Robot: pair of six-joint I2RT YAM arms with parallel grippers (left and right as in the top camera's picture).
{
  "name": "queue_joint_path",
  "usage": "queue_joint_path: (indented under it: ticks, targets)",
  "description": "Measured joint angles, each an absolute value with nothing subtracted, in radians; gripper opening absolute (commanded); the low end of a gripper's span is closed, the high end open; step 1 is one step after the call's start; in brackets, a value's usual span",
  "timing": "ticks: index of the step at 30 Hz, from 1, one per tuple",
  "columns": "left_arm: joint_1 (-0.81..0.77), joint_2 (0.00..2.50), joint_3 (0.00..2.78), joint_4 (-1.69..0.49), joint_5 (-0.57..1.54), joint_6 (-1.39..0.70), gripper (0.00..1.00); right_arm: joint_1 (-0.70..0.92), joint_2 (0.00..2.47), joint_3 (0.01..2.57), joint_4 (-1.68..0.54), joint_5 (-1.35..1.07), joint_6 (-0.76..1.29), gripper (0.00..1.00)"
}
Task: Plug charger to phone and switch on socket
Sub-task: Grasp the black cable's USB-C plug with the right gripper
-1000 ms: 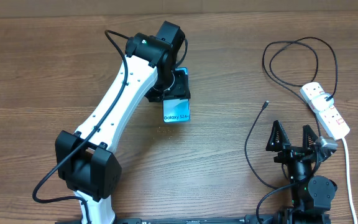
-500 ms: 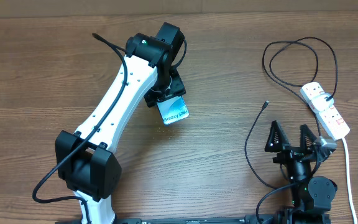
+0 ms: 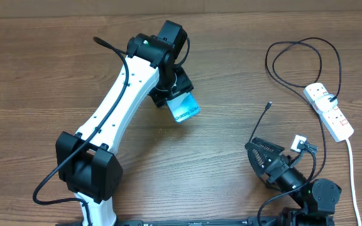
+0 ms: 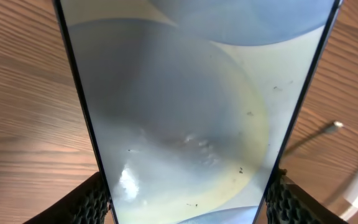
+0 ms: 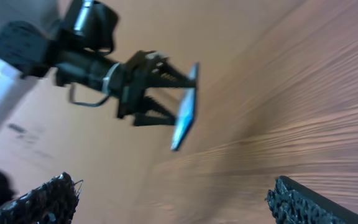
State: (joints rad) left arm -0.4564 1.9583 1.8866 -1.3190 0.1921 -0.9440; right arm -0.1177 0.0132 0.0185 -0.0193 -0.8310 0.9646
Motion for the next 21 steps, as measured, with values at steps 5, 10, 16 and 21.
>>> queue_joint_path:
  ticks: [5, 10, 16, 21]
  targets:
    - [-0.456, 1.958, 1.886, -1.275, 0.28, -0.983, 0.37, -0.118, 0.013, 0.019, -0.01, -0.818, 1.031, 1.0]
    - [-0.456, 1.958, 1.886, -1.249, 0.345, -1.021, 0.37, -0.118, 0.013, 0.019, -0.012, -0.754, 1.051, 1.0]
    - [-0.457, 1.958, 1.885, -1.223, 0.392, -1.053, 0.37, -0.118, 0.036, 0.019, -0.01, -0.688, 1.04, 0.98]
    - [-0.466, 1.958, 1.885, -1.206, 0.41, -1.067, 0.37, -0.108, 0.105, 0.019, 0.031, -0.667, 0.991, 0.97]
